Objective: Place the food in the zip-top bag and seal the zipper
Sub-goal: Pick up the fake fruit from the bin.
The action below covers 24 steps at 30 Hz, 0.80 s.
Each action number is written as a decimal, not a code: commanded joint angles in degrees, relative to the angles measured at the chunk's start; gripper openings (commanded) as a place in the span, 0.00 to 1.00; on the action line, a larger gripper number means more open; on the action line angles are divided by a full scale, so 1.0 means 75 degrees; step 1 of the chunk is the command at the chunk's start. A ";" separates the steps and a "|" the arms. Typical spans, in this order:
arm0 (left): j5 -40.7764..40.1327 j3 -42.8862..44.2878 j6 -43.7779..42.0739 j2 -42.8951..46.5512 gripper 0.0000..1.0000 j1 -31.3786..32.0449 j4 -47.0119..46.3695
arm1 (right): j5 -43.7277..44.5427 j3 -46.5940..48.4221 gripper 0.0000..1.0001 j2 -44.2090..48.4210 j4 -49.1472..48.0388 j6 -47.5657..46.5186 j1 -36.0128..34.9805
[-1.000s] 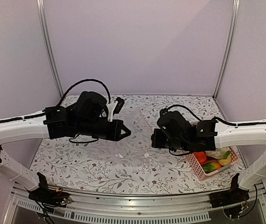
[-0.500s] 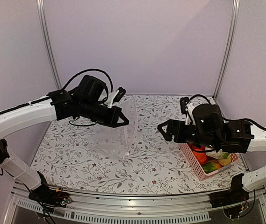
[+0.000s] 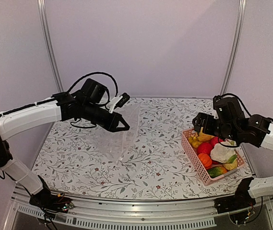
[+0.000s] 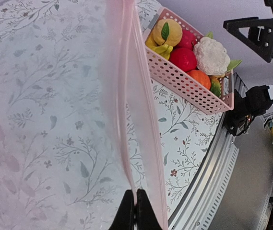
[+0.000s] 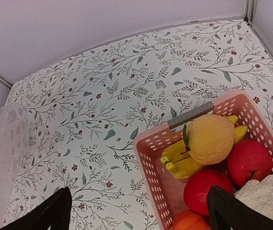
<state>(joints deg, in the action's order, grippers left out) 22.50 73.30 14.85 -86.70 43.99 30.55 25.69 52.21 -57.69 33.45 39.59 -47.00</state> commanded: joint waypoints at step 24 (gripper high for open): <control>-0.0080 -0.0498 -0.0527 0.0251 0.00 -0.0908 0.0075 | -0.2115 0.0164 0.91 -0.3063 -0.0379 -0.1521 0.3502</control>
<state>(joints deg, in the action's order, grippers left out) 23.09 70.06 11.97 -86.17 37.87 30.76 9.74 51.68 -78.63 32.03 29.21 -21.32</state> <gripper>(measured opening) 0.005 0.927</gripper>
